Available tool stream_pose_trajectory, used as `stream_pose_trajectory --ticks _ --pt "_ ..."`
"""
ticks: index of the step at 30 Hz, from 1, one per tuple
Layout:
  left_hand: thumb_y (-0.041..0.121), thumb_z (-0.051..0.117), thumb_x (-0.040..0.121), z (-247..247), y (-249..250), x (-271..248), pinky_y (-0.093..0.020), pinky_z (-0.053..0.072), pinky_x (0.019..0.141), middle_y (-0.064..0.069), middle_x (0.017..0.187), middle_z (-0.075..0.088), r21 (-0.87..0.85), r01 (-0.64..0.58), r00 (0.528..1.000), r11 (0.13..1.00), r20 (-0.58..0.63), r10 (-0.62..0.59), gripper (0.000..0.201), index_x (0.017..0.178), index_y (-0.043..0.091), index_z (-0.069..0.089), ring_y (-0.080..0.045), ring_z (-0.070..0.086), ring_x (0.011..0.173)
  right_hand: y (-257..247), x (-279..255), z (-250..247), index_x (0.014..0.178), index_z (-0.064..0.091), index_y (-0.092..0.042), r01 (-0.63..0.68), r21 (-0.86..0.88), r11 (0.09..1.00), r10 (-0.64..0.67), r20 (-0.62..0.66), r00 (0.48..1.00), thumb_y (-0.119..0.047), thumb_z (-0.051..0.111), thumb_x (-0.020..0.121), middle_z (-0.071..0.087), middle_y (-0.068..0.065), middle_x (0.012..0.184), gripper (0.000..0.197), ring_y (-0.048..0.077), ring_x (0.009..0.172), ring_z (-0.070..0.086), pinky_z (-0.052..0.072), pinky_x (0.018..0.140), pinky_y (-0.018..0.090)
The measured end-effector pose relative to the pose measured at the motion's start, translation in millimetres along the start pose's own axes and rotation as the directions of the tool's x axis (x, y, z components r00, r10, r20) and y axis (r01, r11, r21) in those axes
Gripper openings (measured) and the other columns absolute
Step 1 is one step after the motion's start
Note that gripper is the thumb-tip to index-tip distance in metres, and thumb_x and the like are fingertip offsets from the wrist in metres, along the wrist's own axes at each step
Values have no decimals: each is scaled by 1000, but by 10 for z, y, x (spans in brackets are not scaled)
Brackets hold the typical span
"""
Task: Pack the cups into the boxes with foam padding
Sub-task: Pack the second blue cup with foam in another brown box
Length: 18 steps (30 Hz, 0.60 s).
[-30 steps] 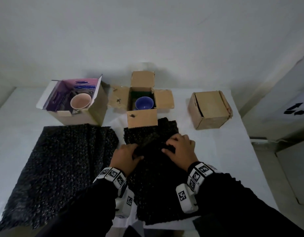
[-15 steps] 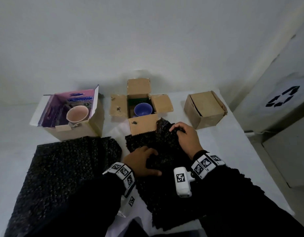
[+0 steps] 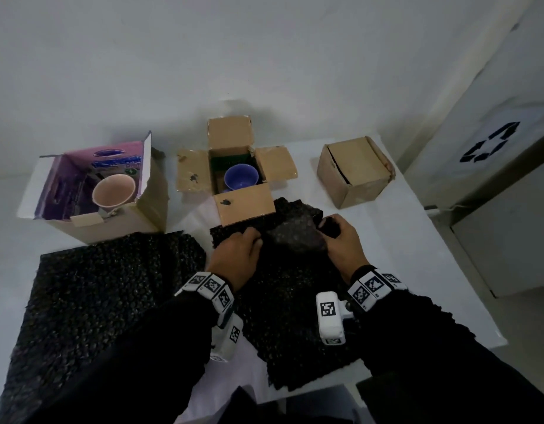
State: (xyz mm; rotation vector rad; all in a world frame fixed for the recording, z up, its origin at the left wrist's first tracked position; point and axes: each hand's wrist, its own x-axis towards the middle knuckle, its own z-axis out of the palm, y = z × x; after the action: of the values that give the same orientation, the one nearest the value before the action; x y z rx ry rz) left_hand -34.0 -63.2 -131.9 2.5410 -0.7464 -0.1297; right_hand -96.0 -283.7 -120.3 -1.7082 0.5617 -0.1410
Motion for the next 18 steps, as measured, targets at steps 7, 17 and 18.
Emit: stream_pose_trajectory --ticks 7,17,18 --pt "8 43 92 -492 27 171 -36 44 59 -11 105 58 -79 -131 980 988 -161 117 20 108 16 53 -37 59 74 -438 186 22 70 53 -31 48 89 995 -42 -68 997 -1 63 85 61 2 86 35 24 89 61 50 90 50" --pt "14 75 76 -1114 -357 505 -40 44 95 -14 127 55 33 121 980 992 -165 -114 55 129 15 58 -35 56 111 -1070 543 398 94 70 -26 241 45 970 -236 -87 968 -8 71 74 72 -1 99 27 17 97 67 55 89 44" --pt "14 75 77 -1165 -400 553 -40 48 90 -13 118 59 65 115 974 991 -205 -100 41 117 15 66 -35 58 104 -1132 592 434 95 69 -21 261 20 965 -259 -85 962 -3 69 77 71 -1 98 26 17 96 67 55 89 42"
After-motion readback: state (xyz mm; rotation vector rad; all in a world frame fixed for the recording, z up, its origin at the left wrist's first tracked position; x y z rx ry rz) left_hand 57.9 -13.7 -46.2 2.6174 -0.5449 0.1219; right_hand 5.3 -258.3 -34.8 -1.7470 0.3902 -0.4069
